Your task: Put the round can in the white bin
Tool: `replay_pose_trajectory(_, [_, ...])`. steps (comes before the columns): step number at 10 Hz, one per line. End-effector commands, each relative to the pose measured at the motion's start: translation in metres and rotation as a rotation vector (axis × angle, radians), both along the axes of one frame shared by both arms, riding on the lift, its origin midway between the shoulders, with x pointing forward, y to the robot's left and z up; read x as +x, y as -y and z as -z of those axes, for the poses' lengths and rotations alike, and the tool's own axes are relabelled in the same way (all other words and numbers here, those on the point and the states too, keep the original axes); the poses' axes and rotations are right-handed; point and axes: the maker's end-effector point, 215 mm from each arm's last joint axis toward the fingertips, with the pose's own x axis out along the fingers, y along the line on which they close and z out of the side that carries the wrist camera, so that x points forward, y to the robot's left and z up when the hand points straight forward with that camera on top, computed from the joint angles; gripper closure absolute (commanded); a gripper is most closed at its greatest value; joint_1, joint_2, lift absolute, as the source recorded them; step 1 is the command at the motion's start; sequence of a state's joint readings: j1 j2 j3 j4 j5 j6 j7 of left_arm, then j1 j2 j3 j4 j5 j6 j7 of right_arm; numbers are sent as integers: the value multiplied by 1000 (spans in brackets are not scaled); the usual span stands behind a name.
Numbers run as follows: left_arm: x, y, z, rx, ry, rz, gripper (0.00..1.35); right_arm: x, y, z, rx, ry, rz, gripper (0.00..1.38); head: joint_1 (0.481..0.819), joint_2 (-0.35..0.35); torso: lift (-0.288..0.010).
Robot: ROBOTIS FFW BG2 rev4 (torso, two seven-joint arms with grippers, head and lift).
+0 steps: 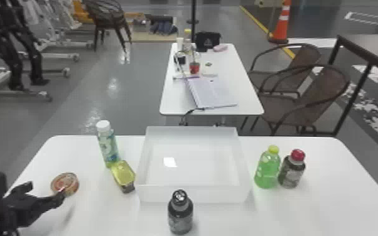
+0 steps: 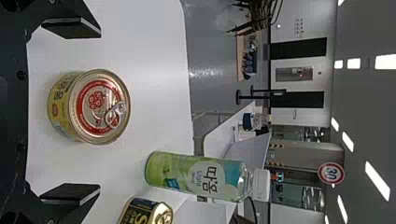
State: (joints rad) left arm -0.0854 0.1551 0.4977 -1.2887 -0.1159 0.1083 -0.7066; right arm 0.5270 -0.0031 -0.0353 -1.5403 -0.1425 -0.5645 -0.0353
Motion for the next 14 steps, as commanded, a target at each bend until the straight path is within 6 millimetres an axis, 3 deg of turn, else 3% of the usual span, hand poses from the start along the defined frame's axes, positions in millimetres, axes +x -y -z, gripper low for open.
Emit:
replay_pose_trajectory(1, [9,2,8,-10,-32,9,133,0,-2,1,4,-1,1,93,549,0,-100])
replay_pose_trajectory(6, [38,18,17,-8,-79,40,131,1,-1,1,6,-1,2,93,549,0,-100])
replay_pose_trajectory(10, [40,2,29,13,-149,0,131,0,-1,2,8,-2,3,93,549,0,-100])
replay_pose_trajectory(14, [51,3,36,21,-184,10,131,1,-1,2,8,-2,3,93,549,0,-100])
